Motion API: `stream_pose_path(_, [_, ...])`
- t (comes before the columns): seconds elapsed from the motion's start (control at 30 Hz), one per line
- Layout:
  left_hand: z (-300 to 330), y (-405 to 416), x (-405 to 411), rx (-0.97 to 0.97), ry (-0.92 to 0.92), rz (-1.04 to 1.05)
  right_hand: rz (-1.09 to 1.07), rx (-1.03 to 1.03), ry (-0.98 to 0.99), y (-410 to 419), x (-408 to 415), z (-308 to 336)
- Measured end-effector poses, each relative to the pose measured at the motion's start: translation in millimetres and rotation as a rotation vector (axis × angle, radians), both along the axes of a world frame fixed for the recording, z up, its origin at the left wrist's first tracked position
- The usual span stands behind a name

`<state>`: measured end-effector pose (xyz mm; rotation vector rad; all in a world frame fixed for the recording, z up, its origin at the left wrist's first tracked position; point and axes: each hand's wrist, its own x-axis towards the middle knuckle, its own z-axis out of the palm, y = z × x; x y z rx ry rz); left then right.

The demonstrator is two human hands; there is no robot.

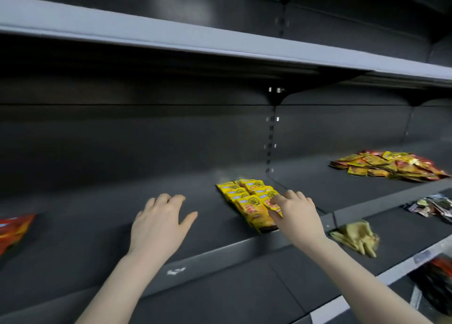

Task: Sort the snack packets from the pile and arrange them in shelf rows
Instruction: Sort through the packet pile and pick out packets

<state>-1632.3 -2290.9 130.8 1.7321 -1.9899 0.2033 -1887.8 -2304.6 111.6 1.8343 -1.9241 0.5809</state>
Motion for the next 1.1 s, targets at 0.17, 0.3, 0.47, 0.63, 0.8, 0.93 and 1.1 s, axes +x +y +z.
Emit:
stream_pose_path(0.17, [-7.7,-18.9,-84.0,0.016,0.003,0.003,0.000,0.059,-0.002,-19.9,-89.1,-12.1])
stream_pose_path(0.3, [-14.1,-43.8,-136.2,0.031,0.022,0.002,-0.023,0.078,-0.083,-45.4,-158.1,-20.2])
stream_pose_path(0.47, [-14.9,-86.9,-193.0,0.017,0.045,0.058,-0.039,0.013,-0.086,-95.0,-241.5,-28.0])
stream_pose_path(0.63, [-3.4,-125.5,-258.9,-0.004,0.049,0.082,-0.059,0.054,-0.063,-135.2,-321.4,-22.8])
stream_pose_path(0.8, [1.3,-147.3,-329.9,-0.022,0.059,0.118,-0.004,0.039,-0.077,-173.3,-387.0,-20.3])
stream_pose_path(0.93, [-6.4,-159.4,-400.5,-0.016,0.074,0.181,0.082,0.059,-0.064,-197.9,-441.9,-24.1])
stream_pose_path(1.1, [-18.5,-169.6,-512.8,0.045,0.107,0.262,0.235,0.016,-0.050,-218.5,-525.2,-26.0])
